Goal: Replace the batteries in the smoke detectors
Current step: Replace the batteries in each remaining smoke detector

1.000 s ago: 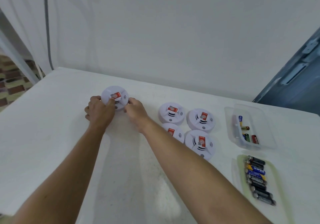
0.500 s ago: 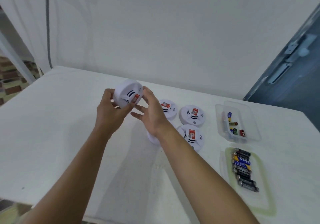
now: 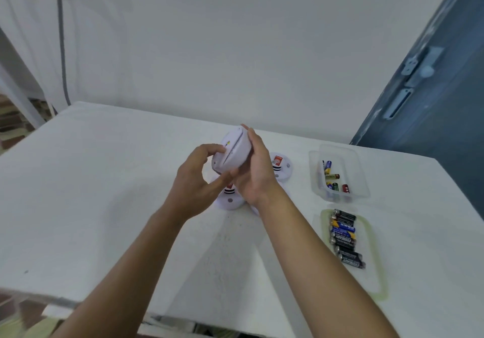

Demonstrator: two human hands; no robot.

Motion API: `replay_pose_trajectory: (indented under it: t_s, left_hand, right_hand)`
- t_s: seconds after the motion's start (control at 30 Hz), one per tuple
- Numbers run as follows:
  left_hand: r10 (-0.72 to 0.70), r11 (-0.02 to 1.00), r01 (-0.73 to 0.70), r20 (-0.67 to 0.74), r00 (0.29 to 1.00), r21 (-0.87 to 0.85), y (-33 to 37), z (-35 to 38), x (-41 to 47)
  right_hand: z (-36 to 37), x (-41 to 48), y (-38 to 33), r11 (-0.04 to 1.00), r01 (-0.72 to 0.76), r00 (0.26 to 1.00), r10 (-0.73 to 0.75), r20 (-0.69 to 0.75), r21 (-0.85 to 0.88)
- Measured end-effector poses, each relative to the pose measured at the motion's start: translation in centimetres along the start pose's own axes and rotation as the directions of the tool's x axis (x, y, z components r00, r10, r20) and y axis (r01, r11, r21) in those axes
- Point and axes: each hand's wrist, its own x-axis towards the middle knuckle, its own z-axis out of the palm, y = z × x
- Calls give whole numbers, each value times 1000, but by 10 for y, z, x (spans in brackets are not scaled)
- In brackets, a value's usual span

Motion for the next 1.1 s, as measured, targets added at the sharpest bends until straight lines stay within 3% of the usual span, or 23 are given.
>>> replay_pose_trajectory:
  t_s: [0.13, 0.4, 0.57, 0.73, 0.9, 1.1]
  left_hand:
    - [-12, 1000, 12, -9, 1000, 25, 15, 12, -2]
    - [-79, 997, 79, 1, 997, -21, 45, 40, -5]
    - [-43, 998, 41, 35, 998, 43, 64, 62, -7]
    - [-146, 988, 149, 68, 987, -48, 80, 84, -12]
    - [-249, 947, 265, 108, 963, -183, 96, 101, -17]
    - [-262, 942, 281, 122, 957, -183, 108, 114, -22]
  right_hand:
    - [-13, -17, -4, 999, 20, 999, -18, -43, 35]
    - [-48, -44, -24, 978, 56, 998, -60, 14, 200]
    - [-69, -62, -32, 989, 107, 994, -106, -14, 100]
    - [-88, -79, -41, 989, 148, 988, -149, -49, -8]
    - [-102, -93, -48, 986, 167, 984, -167, -54, -14]
    - [-113, -104, -52, 980, 200, 977, -199, -77, -2]
